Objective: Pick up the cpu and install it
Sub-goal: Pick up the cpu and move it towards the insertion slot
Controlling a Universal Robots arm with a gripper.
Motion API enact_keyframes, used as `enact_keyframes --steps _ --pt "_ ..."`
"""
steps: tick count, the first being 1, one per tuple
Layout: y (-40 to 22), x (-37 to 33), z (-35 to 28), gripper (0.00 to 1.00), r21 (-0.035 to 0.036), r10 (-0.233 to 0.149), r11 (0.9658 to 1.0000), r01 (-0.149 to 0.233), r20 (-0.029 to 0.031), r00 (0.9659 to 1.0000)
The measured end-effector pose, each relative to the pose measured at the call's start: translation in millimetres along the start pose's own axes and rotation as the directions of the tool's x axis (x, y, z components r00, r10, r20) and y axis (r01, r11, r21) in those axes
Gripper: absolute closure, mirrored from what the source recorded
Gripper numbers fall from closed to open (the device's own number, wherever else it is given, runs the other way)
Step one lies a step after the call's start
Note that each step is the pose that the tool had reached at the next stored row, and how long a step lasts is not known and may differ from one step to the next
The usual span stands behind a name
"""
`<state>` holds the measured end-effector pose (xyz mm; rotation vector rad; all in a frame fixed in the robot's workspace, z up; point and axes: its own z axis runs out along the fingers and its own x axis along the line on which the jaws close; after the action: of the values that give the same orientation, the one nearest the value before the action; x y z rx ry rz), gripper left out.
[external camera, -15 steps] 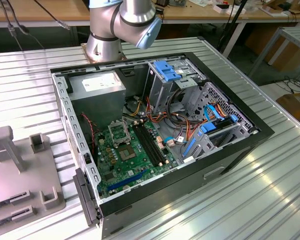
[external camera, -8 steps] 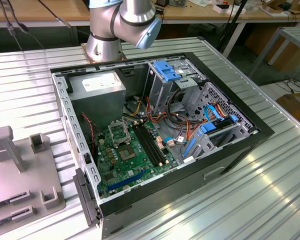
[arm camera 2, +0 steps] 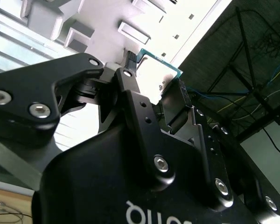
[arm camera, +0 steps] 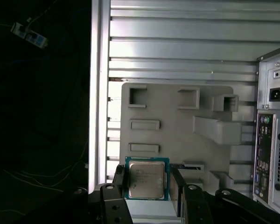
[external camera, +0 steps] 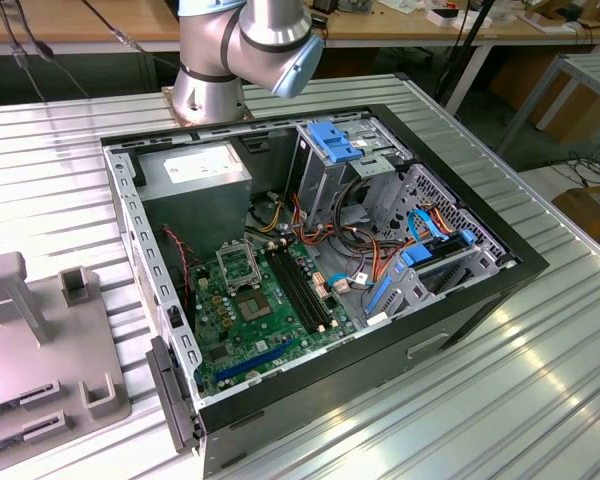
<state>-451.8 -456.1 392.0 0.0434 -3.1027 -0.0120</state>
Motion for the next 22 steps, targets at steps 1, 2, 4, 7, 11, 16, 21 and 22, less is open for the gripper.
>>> enact_keyframes --steps 1,2,4,7,11,16,21,22 --pt "0.0 0.1 -1.4 0.53 0.0000 0.000 1.0000 0.000 0.0000 1.0000" --pt "0.0 0.1 -2.6 0.53 0.0000 0.000 1.0000 0.000 0.0000 1.0000" --pt "0.0 0.1 -3.6 0.53 0.0000 0.000 1.0000 0.000 0.0000 1.0000" --pt "0.0 0.1 -3.9 0.53 0.0000 0.000 1.0000 0.000 -0.0001 1.0000" --pt "0.0 -0.7 -4.0 0.53 0.0000 0.000 1.0000 0.000 -0.0001 1.0000" --pt "0.0 -2.9 -4.0 0.53 0.0000 0.000 1.0000 0.000 -0.0001 1.0000" --pt "-0.1 -6.0 -4.1 0.53 0.0000 0.000 1.0000 0.000 0.0000 1.0000" --pt "-0.2 -6.6 -4.2 0.53 0.0000 0.000 1.0000 0.000 0.0000 1.0000"
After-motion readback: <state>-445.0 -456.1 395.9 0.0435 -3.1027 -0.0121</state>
